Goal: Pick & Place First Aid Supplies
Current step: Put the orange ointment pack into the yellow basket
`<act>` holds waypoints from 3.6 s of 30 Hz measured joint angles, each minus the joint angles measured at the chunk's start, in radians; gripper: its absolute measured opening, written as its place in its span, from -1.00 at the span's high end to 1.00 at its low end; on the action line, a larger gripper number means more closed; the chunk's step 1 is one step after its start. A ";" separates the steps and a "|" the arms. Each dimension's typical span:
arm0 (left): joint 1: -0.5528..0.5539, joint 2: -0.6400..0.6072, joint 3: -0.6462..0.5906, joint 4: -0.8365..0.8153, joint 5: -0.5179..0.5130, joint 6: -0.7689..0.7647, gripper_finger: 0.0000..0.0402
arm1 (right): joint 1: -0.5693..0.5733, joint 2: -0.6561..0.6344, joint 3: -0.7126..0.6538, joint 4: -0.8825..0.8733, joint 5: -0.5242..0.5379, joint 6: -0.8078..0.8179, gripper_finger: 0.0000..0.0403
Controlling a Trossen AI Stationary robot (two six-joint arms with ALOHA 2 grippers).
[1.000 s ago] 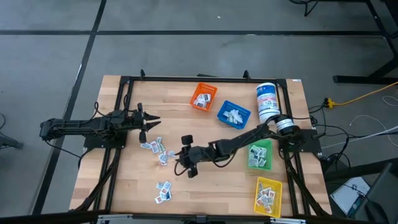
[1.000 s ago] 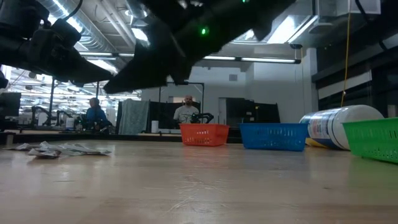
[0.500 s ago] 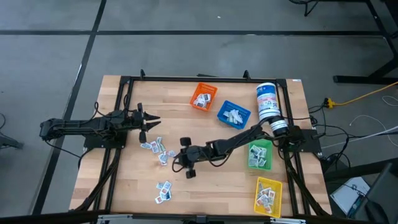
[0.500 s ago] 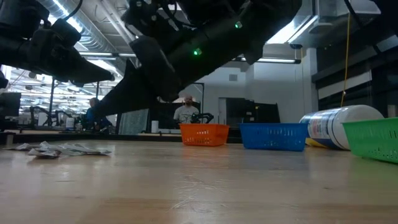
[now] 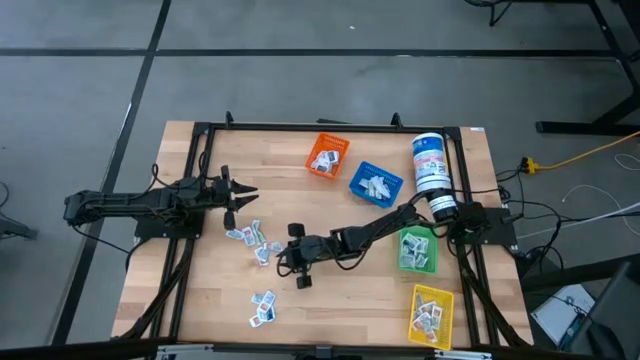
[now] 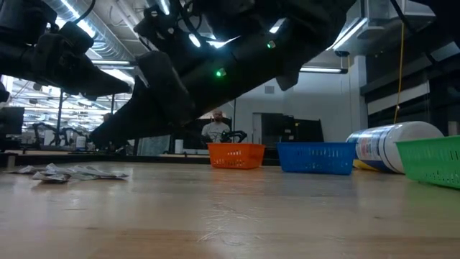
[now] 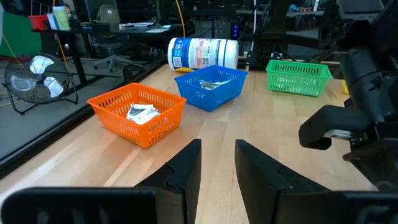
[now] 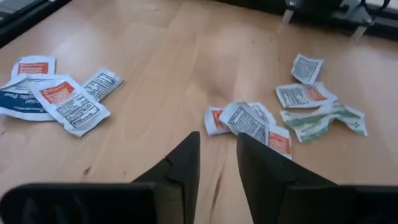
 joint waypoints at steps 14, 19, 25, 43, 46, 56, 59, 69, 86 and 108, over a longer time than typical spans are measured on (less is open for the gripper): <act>0.000 0.000 0.000 0.000 0.000 0.000 0.55 | -0.041 0.082 0.165 -0.123 0.003 -0.003 0.47; 0.000 0.000 0.000 -0.001 0.000 0.000 0.54 | -0.053 0.091 0.198 -0.203 0.020 0.015 0.47; 0.000 0.000 0.000 0.000 0.000 0.000 0.55 | -0.071 0.092 0.198 -0.273 0.019 0.075 0.47; 0.000 0.000 0.000 0.000 0.000 0.000 0.54 | -0.078 0.124 0.201 -0.325 -0.018 0.169 0.54; 0.000 0.000 0.000 0.000 0.000 0.000 0.55 | -0.078 0.125 0.201 -0.322 -0.024 0.181 0.68; 0.000 0.000 0.000 0.000 0.000 0.000 0.55 | -0.079 0.118 0.198 -0.288 -0.072 0.214 0.94; 0.000 0.000 0.000 0.000 0.000 0.000 0.54 | -0.074 0.102 0.196 -0.308 -0.080 0.214 0.97; 0.000 0.000 0.000 0.000 0.000 0.000 0.55 | -0.021 -0.013 0.194 -0.446 -0.080 0.215 0.98; 0.000 0.000 0.000 0.000 0.000 0.000 0.55 | 0.074 -0.257 0.195 -0.661 -0.024 0.233 0.95; 0.000 0.000 0.000 0.000 0.000 0.000 0.55 | 0.211 -0.418 0.197 -1.089 0.018 0.406 0.98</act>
